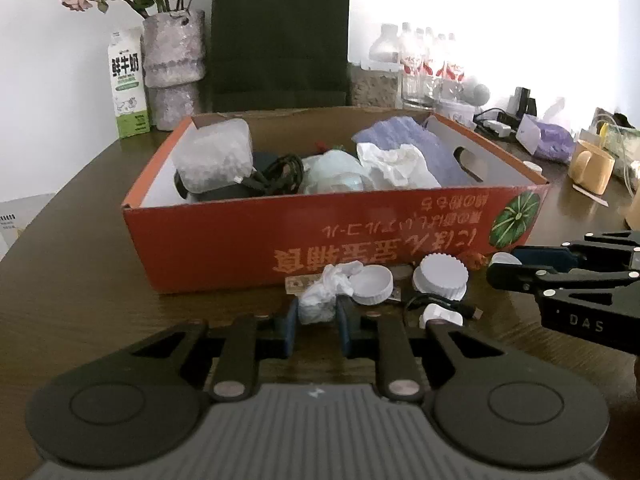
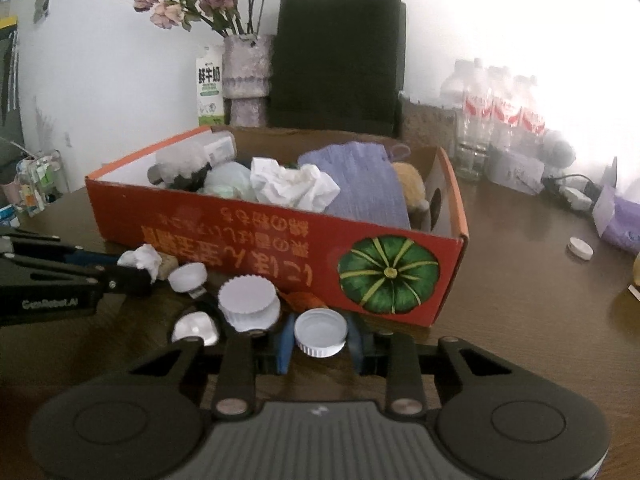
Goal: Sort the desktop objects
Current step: 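Grasp the white cloth with the left tool while the right tool grasps the small white cap, then lift and carry the white cloth and cap over the orange box, then open both tools to release the cloth and cap into the box, then move the left tool to the tan soap block while the right tool approaches the ribbed white cap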
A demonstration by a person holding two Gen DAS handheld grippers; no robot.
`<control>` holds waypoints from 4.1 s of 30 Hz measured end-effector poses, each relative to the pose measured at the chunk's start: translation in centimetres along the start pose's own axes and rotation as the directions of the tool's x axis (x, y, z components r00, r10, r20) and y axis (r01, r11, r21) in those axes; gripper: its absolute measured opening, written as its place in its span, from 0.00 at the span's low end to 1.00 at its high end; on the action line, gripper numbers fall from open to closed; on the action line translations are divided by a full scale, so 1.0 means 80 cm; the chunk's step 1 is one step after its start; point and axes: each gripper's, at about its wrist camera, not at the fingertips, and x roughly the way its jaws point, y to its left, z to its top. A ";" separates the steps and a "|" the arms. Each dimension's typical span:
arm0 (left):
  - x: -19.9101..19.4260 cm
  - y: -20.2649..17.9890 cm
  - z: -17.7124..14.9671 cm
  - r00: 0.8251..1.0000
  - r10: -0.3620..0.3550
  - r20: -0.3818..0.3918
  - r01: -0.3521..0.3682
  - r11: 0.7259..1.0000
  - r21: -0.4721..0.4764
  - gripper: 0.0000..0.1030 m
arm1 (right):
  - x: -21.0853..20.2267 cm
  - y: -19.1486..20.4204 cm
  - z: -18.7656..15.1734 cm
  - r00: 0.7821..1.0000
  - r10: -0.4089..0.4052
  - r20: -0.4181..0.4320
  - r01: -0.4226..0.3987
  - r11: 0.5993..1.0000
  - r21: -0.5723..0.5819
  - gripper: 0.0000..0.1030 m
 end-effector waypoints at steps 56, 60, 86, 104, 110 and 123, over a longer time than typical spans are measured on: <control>0.045 0.020 0.081 0.973 0.032 0.227 -0.024 0.999 -0.039 0.20 | 0.073 0.004 0.084 0.983 -0.054 0.174 0.042 0.996 0.076 0.27; 0.048 0.020 0.079 0.972 0.050 0.232 -0.043 0.998 -0.036 0.22 | 0.072 0.001 0.084 0.982 -0.055 0.180 0.040 0.995 0.088 0.27; 0.029 0.030 0.075 0.946 0.144 0.290 -0.123 0.988 -0.090 1.00 | 0.050 -0.003 0.083 0.975 -0.091 0.201 0.069 0.991 0.115 1.00; 0.000 0.031 0.078 0.934 0.193 0.300 -0.169 0.980 -0.103 1.00 | 0.017 -0.001 0.098 0.972 -0.069 0.225 0.049 0.995 0.092 1.00; -0.021 0.037 0.069 0.937 0.203 0.283 -0.181 0.978 -0.102 1.00 | -0.005 0.006 0.090 0.976 -0.056 0.210 0.042 0.996 0.073 1.00; -0.039 0.047 0.025 0.972 0.166 0.167 -0.155 0.985 -0.077 1.00 | -0.038 0.019 0.050 0.986 -0.058 0.158 0.050 0.997 0.053 1.00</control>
